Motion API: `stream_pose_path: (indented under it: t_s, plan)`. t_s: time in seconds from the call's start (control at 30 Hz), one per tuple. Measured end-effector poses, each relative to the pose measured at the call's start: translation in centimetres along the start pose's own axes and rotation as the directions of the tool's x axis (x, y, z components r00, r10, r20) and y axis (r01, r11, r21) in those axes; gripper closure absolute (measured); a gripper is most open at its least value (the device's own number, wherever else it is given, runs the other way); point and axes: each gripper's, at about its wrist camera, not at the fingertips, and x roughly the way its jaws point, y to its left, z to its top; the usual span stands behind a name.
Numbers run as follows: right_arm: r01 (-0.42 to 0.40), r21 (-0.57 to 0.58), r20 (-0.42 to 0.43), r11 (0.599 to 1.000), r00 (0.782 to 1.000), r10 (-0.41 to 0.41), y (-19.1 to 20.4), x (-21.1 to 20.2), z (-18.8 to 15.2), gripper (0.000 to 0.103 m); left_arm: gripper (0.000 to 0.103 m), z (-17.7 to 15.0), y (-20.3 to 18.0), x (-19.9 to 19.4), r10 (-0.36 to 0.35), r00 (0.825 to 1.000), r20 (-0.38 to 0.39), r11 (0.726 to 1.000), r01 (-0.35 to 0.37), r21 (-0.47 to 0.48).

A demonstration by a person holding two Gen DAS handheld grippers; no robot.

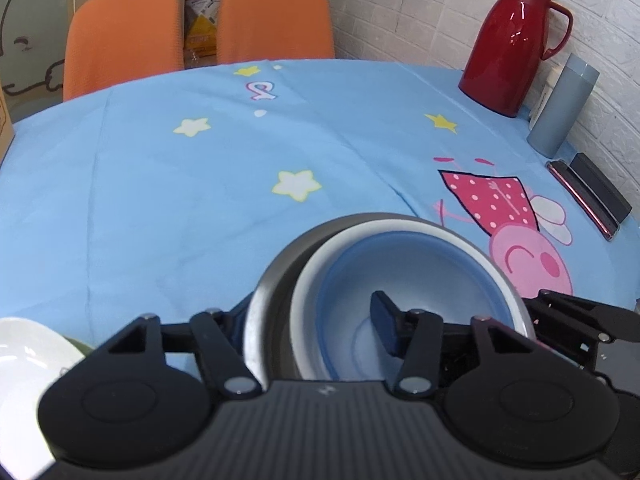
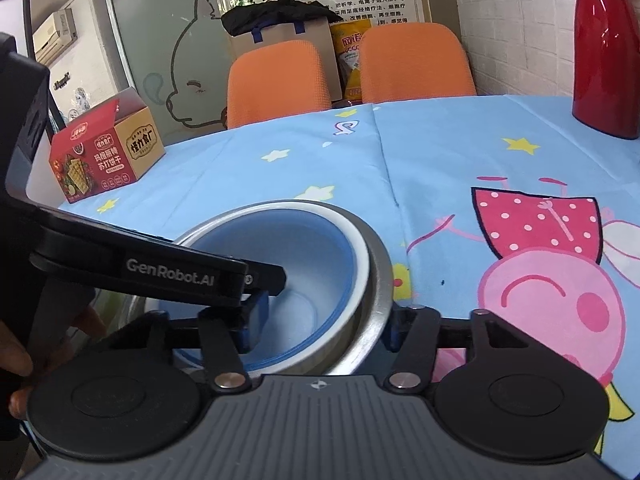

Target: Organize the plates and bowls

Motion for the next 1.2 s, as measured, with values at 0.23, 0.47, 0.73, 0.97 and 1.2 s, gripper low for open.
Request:
stream_pose_path:
  t_s: [0.23, 0.47, 0.73, 0.97, 1.2]
  plan:
    - [0.076, 0.02, 0.044, 0.997, 0.996, -0.077, -0.4, -2.0, 1.0, 0.02, 0.055, 1.2, -2.8, -1.4, -0.006, 0.998, 0.062, 1.0, 0.005, 0.01]
    - [0.121, -0.013, 0.096, 0.993, 0.988, -0.119, -0.2, -4.8, 1.8, 0.017, 0.055, 1.7, -4.6, -3.9, -0.04, 0.991, 0.126, 0.999, 0.039, 0.007]
    - [0.064, -0.103, 0.117, 0.993, 0.992, -0.052, 3.7, -5.6, 1.7, 0.006, 0.049, -0.5, -2.1, -7.8, -0.001, 0.983, 0.185, 0.997, 0.017, -0.081]
    - [-0.085, -0.214, 0.108, 0.973, 0.988, 0.11, 10.3, -4.5, 2.0, 0.006, 0.049, -3.5, 3.9, -13.2, 0.142, 0.963, 0.23, 0.975, -0.095, -0.203]
    - [-0.245, -0.287, 0.008, 0.926, 0.966, 0.258, 16.1, -2.1, 1.2, 0.006, 0.049, -7.6, 9.8, -16.2, 0.276, 0.942, 0.192, 0.921, -0.202, -0.334]
